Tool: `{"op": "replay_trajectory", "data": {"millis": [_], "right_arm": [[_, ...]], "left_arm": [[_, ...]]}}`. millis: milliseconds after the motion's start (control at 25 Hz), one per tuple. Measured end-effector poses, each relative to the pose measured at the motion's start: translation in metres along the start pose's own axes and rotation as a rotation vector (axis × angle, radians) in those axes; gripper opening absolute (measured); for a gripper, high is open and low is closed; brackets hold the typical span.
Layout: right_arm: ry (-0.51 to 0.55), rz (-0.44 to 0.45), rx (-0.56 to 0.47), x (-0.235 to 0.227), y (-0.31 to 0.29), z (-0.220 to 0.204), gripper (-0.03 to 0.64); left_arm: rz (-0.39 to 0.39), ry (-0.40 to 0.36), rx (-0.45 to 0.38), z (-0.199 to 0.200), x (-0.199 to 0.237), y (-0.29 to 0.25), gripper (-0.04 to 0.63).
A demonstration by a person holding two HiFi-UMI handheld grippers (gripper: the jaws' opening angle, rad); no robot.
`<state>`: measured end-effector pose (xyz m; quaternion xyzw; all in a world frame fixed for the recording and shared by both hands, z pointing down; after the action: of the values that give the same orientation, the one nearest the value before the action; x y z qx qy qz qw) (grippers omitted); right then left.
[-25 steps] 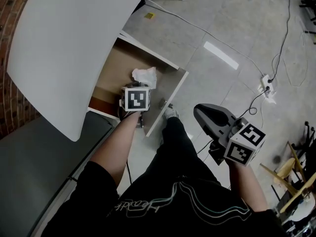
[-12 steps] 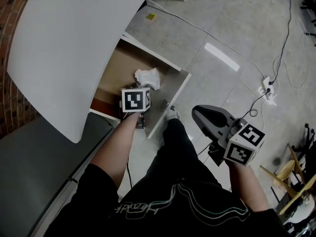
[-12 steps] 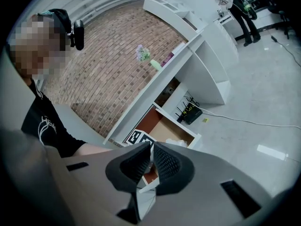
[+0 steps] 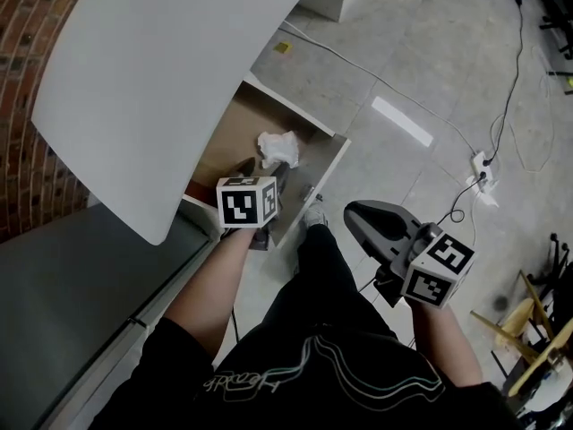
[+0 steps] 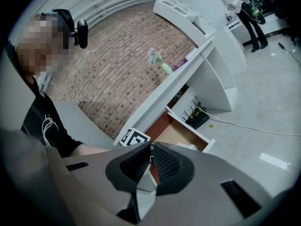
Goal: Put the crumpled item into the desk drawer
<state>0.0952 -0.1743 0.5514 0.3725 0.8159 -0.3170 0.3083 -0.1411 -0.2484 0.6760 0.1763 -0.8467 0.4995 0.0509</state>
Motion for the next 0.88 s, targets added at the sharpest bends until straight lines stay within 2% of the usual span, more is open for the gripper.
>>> {"op": "replay_trajectory", "data": {"millis": [280, 440, 600, 720, 880], "right_arm": [[0.075, -0.007, -0.047, 0.056, 0.034, 0.018, 0.051], [0.167, 0.010, -0.086, 0.099, 0.055, 0.032, 0.051], [0.207, 0.040, -0.158, 0.147, 0.075, 0.049, 0.051], [0.215, 0.094, -0.195, 0.190, 0.093, 0.057, 0.051], [0.291, 0.131, -0.214, 0.244, 0.116, 0.063, 0.051]], "left_arm": [[-0.131, -0.044, -0.114, 0.018, -0.047, 0.104, 0.304], [-0.194, -0.050, -0.204, 0.032, -0.073, 0.171, 0.276], [-0.272, -0.060, -0.303, 0.045, -0.097, 0.245, 0.229], [-0.326, -0.043, -0.359, 0.038, -0.112, 0.303, 0.200], [-0.410, -0.052, -0.435, 0.030, -0.133, 0.375, 0.106]]}}
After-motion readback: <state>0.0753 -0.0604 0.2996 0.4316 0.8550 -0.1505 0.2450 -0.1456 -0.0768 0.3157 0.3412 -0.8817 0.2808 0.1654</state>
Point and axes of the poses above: the fingertips, and each gripper's own axes: y backward along the fingers, x to its left, z out of its top, the point moved 9 cm from there along y, backward along the fingers, and after that the axes turned 6 degrees about -x, right-handed, at the moved point
